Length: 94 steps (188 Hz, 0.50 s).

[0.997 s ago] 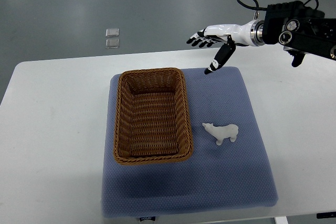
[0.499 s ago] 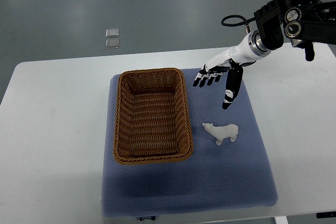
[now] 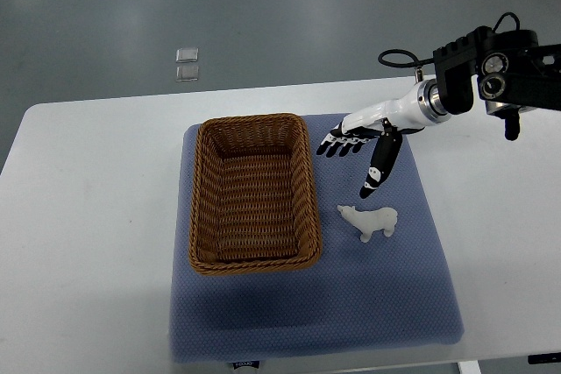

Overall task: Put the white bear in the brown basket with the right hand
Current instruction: 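Swing the right hand over the mat toward the white polar bear, then lower the right hand onto the polar bear and close fingers around it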

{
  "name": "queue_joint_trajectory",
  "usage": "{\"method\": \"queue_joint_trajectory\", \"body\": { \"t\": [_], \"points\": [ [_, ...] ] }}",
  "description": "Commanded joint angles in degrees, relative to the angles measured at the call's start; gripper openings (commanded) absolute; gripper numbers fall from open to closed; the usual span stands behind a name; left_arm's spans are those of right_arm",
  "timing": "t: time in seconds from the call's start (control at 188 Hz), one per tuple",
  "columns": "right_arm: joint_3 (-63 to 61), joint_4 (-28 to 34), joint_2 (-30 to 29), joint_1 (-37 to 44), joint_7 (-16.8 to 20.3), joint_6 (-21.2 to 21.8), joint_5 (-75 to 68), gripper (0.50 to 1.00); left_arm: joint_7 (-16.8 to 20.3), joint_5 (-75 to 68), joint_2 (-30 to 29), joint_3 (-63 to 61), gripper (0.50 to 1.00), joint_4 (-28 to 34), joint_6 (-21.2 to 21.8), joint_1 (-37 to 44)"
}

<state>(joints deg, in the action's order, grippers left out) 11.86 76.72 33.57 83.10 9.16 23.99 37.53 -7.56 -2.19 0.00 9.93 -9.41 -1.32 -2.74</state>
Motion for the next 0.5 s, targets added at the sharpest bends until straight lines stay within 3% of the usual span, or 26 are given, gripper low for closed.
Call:
{"method": "queue_joint_trajectory", "body": {
  "t": [0.0,0.493],
  "points": [
    [-1.93,0.53,1.32,-3.47,-0.02,-2.11,0.26,0.928,0.00,0.00,0.00,0.00,1.000,0.09,0.00,0.02],
    [-4.65,2.64,3.34,-12.96,-2.22,-8.00,1.84,0.926,0.00,0.00,0.00,0.00,1.000,0.53,0.00,0.02]
  ]
}}
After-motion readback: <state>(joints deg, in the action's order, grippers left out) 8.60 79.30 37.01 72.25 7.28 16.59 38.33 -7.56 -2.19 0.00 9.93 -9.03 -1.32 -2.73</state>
